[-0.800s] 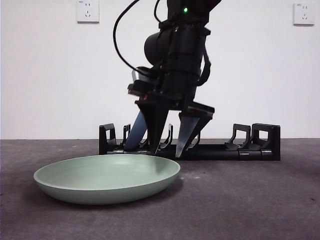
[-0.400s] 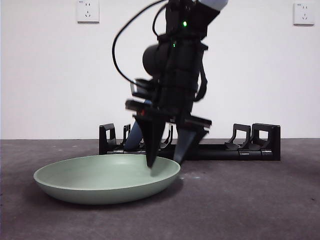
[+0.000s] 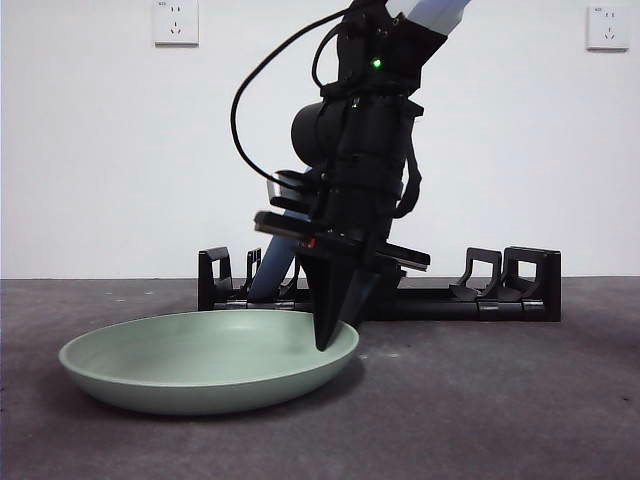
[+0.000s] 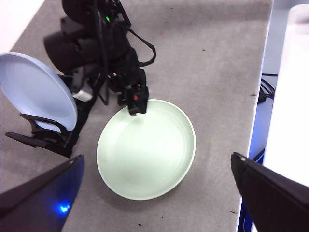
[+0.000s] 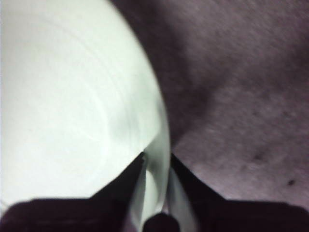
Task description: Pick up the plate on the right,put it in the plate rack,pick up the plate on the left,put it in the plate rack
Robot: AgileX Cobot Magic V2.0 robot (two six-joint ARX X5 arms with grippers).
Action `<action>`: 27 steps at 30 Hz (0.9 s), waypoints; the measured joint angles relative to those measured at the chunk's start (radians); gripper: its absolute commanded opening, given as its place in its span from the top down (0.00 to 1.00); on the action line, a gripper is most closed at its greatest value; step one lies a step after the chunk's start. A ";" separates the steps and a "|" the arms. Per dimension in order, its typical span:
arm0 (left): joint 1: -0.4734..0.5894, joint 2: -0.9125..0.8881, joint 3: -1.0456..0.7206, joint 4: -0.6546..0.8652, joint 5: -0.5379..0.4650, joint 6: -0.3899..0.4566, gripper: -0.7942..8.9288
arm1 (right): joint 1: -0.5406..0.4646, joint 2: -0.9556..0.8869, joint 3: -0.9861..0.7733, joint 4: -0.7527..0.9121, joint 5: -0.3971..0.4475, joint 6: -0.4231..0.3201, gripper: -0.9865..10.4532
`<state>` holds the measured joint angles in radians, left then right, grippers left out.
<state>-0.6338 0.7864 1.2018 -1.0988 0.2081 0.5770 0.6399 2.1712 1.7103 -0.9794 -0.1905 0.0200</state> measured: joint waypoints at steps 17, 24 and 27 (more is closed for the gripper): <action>-0.253 0.116 0.001 0.002 -0.178 0.116 0.39 | -0.062 -0.368 -0.002 -0.162 0.014 -0.015 0.93; -0.422 0.261 0.001 0.068 -0.364 0.205 0.39 | -0.091 -0.526 -0.002 -0.249 -0.029 -0.017 0.93; -0.473 0.327 0.001 0.100 -0.425 0.235 0.40 | -0.097 -0.563 -0.002 -0.263 -0.083 -0.017 0.93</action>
<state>-1.1072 1.1130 1.2030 -0.9985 -0.2169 0.8124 0.5426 1.6085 1.7088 -1.2423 -0.2737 0.0029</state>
